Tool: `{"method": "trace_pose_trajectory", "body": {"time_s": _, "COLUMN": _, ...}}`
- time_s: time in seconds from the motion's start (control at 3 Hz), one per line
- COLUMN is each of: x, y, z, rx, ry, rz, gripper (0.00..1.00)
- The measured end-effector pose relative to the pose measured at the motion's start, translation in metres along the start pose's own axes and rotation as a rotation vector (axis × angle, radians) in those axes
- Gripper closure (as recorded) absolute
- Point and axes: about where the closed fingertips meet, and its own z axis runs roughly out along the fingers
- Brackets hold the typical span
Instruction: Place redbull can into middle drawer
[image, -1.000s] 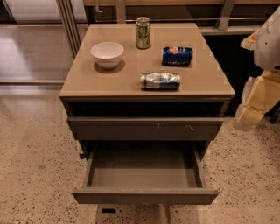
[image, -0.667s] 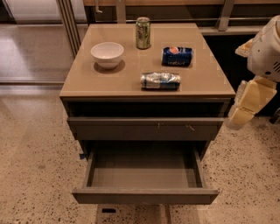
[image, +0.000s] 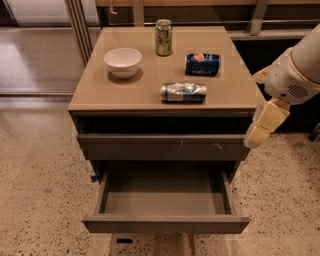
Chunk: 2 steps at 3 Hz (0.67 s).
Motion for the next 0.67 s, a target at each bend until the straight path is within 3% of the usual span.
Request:
{"method": "trace_pose_trajectory", "body": {"time_s": 0.33, "x": -0.009, "y": -0.017, "z": 0.027, "rx": -0.032, "ry": -0.043, "rz": -0.018, "gripper": 0.0}}
{"method": "trace_pose_trajectory", "body": {"time_s": 0.67, "x": -0.032, "y": -0.046, "z": 0.048, "rx": -0.026, "ry": -0.054, "rz": -0.095, "gripper": 0.0}}
